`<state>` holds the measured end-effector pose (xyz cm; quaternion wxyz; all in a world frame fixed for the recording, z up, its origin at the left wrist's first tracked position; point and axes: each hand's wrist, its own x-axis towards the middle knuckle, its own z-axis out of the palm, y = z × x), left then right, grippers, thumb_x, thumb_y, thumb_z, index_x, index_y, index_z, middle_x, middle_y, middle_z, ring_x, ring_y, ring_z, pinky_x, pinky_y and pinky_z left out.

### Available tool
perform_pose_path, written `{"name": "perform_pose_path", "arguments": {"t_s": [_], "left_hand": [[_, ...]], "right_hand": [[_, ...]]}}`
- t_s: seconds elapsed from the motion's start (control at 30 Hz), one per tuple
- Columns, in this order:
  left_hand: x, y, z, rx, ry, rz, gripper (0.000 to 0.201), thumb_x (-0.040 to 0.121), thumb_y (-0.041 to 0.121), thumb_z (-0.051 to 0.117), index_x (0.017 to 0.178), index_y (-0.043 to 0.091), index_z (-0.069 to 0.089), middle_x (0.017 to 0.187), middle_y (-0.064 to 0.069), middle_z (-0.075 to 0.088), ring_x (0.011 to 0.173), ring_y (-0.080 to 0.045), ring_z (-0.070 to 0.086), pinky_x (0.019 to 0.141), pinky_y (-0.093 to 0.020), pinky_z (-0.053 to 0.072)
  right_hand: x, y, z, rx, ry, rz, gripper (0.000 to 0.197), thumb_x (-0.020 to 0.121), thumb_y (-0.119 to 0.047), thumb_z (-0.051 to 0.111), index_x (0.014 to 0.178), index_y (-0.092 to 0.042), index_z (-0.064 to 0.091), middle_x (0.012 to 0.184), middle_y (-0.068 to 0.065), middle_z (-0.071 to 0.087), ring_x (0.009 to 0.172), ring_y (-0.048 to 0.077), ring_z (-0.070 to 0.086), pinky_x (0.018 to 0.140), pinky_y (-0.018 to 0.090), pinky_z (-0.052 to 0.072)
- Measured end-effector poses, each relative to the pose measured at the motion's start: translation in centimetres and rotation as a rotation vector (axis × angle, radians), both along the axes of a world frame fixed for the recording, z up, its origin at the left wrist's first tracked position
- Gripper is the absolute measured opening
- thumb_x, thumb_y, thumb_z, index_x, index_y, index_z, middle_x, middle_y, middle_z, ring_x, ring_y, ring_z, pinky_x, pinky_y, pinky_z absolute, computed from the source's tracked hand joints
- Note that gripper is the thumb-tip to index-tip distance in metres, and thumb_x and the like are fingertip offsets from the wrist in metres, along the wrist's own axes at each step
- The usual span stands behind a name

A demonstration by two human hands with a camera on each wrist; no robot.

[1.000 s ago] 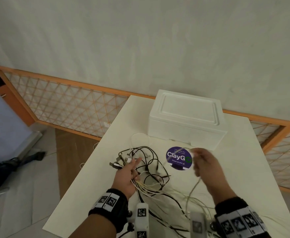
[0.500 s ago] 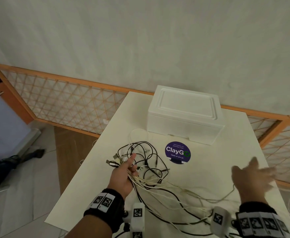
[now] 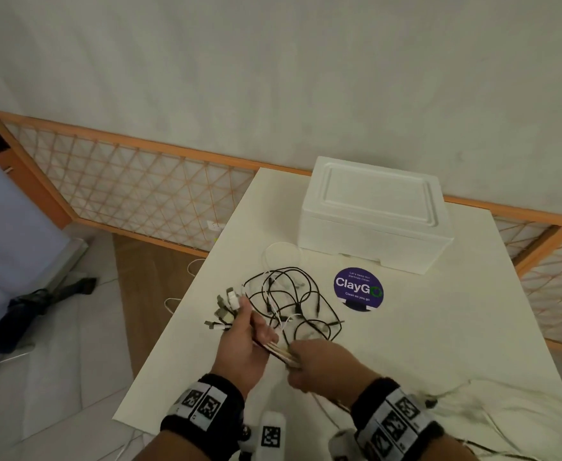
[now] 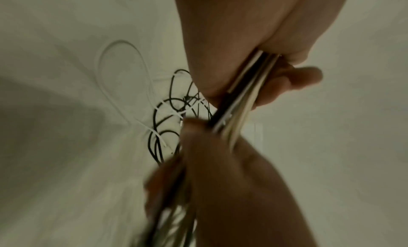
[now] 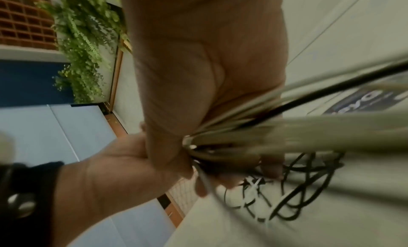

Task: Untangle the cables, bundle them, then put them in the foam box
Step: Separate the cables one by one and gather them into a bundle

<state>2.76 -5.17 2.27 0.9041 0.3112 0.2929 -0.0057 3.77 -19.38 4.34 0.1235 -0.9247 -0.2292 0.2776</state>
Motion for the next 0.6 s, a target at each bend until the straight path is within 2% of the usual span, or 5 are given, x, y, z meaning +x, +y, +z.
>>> {"name": "perform_pose_path", "arguments": {"t_s": [0.1,0.27,0.4,0.53,0.6], "left_hand": [[-0.8,2.9,-1.3,-0.070,0.027,0.121,0.045,0.095,0.041,0.048,0.058,0.017,0.039,0.040,0.004,0.026,0.037,-0.012,0.026,0.056,-0.029,0.027],[-1.9,4.9,-3.6,-0.110,0.168,0.147,0.055,0.097,0.030,0.049,0.046,0.020,0.033,0.039,0.004,0.022,0.034,-0.011,0.022,0.054,-0.028,0.020],[-2.7,5.0,-5.1,-0.046,0.281,0.154,0.043,0.093,0.019,0.055,0.058,0.020,0.030,0.043,0.004,0.025,0.037,-0.011,0.026,0.053,-0.028,0.024],[-3.5,4.2,-5.6,0.117,0.336,0.017,0.019,0.090,0.016,0.063,0.073,0.016,0.055,0.059,-0.001,0.052,0.057,-0.014,0.048,0.061,-0.029,0.038],[-3.5,4.0,-5.3,0.190,0.319,-0.036,0.013,0.089,0.014,0.064,0.077,0.010,0.061,0.069,-0.003,0.058,0.068,-0.016,0.052,0.067,-0.031,0.043]], "right_hand": [[-0.4,-3.5,-1.1,-0.092,0.053,-0.001,0.002,0.081,-0.027,0.051,0.082,-0.026,0.050,0.082,-0.006,0.047,0.082,0.018,0.049,0.069,0.025,0.037],[-1.3,-10.7,-3.1,-0.163,0.184,-0.148,0.024,0.081,-0.035,0.054,0.061,-0.027,0.043,0.069,-0.009,0.046,0.071,0.009,0.048,0.056,0.016,0.034],[-2.1,-13.9,-3.8,-0.238,0.281,-0.251,0.029,0.072,-0.050,0.069,0.064,-0.031,0.050,0.071,-0.007,0.051,0.069,0.003,0.048,0.058,0.014,0.034],[-2.4,-13.7,-3.7,-0.329,0.383,-0.163,0.059,0.052,-0.064,0.078,0.097,-0.034,0.053,0.105,-0.011,0.052,0.102,0.011,0.048,0.078,0.020,0.037],[-1.3,-12.6,-2.7,-0.324,0.317,-0.166,0.075,0.063,-0.049,0.079,0.127,-0.029,0.047,0.133,-0.006,0.047,0.120,0.014,0.045,0.096,0.024,0.037]]}}
